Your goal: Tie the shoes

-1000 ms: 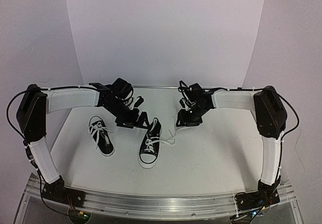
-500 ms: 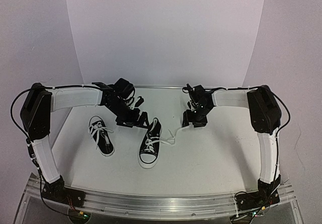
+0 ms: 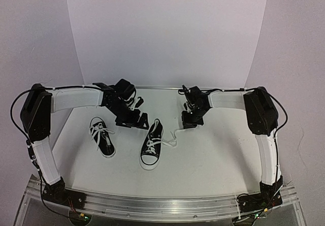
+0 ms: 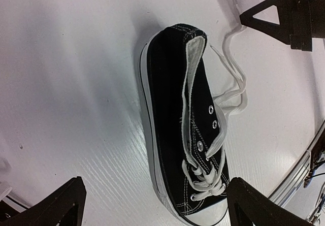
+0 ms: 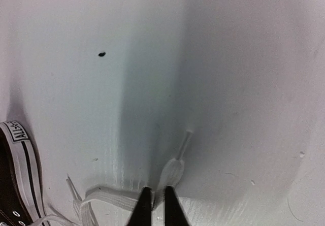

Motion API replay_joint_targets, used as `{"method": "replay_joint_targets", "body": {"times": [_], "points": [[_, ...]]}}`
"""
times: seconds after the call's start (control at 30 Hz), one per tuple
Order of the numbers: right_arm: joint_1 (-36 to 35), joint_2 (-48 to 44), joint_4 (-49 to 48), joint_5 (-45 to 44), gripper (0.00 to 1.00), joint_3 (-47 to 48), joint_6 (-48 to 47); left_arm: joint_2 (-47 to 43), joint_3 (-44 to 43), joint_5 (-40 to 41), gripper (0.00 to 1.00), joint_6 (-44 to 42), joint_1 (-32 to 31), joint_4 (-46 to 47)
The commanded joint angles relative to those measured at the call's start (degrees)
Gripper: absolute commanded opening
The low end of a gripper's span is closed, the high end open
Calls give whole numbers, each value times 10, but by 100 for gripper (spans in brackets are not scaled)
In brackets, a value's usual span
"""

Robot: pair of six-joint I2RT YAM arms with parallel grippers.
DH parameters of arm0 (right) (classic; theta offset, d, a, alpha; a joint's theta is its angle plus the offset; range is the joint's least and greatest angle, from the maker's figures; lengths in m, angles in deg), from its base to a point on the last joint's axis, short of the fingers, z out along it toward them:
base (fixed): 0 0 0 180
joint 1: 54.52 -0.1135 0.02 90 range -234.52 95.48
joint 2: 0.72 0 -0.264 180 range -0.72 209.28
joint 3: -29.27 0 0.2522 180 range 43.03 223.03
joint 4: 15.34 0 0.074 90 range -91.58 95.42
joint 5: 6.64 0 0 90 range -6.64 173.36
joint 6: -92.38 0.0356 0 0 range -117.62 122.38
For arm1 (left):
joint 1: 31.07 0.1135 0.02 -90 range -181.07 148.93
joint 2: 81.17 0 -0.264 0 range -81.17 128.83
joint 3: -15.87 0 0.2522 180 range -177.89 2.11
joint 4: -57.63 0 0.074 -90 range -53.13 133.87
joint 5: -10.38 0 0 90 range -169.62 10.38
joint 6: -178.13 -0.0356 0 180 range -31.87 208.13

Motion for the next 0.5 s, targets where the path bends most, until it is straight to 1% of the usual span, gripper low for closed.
{"method": "replay_joint_targets", "body": {"times": [0.0,0.1,0.2,0.3,0.37,0.47], "points": [[-6,-16,25,23,0,40,24,-51,7,16,99,-3,4,-4],[-6,-73,25,21,0,59,41,-86,32,-1,100,6,13,12],[-6,-112,25,19,0,75,52,-114,50,-33,100,-11,19,32],[-6,-133,25,2,0,80,61,-130,58,-60,98,-62,7,43],[-5,-138,25,-11,0,76,66,-135,60,-60,95,-114,-12,48],[-1,-129,22,-20,0,69,74,-138,65,-60,91,-190,-46,81]]}}
